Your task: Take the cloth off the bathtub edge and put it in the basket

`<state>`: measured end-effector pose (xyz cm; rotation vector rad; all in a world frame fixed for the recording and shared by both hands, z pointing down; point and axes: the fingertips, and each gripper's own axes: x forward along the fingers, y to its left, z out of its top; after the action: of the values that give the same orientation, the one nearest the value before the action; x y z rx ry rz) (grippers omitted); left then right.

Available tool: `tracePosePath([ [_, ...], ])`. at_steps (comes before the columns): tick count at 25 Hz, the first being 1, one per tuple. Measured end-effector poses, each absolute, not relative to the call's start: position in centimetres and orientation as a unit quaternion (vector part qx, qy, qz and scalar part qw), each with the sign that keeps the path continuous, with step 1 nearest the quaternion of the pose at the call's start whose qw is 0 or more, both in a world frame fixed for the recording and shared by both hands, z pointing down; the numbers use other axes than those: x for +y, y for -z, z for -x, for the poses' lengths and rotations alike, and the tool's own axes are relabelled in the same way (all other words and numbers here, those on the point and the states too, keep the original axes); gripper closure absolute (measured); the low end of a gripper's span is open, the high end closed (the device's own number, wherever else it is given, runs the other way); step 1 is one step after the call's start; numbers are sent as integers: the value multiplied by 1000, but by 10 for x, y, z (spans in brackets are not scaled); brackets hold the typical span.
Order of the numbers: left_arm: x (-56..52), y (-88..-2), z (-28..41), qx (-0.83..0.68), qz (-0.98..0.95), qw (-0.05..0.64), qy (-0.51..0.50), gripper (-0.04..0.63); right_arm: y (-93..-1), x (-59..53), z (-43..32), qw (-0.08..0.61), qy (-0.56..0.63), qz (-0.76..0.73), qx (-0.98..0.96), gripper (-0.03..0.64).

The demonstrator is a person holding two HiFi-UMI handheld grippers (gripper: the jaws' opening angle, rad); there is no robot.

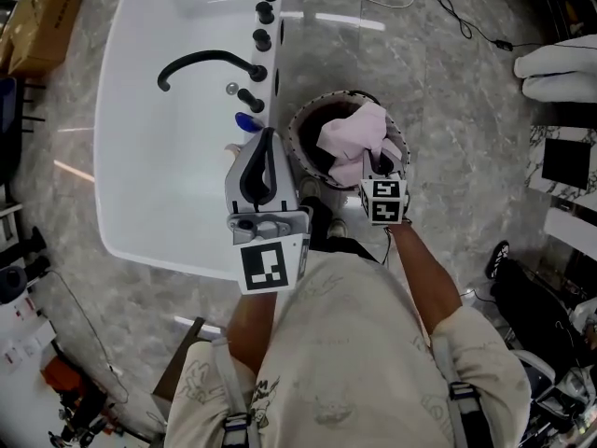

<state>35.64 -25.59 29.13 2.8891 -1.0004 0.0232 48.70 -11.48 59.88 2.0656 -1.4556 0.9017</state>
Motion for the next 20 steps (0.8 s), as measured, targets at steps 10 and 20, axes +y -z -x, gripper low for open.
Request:
tracePosePath([
  [10, -253, -293, -359, -328, -944, 37, -18, 592, -665, -117, -476, 282, -402, -700, -518, 589],
  [20, -255, -293, -357, -325, -945, 36, -22, 592, -708, -104, -466, 312, -480, -659, -488, 589],
])
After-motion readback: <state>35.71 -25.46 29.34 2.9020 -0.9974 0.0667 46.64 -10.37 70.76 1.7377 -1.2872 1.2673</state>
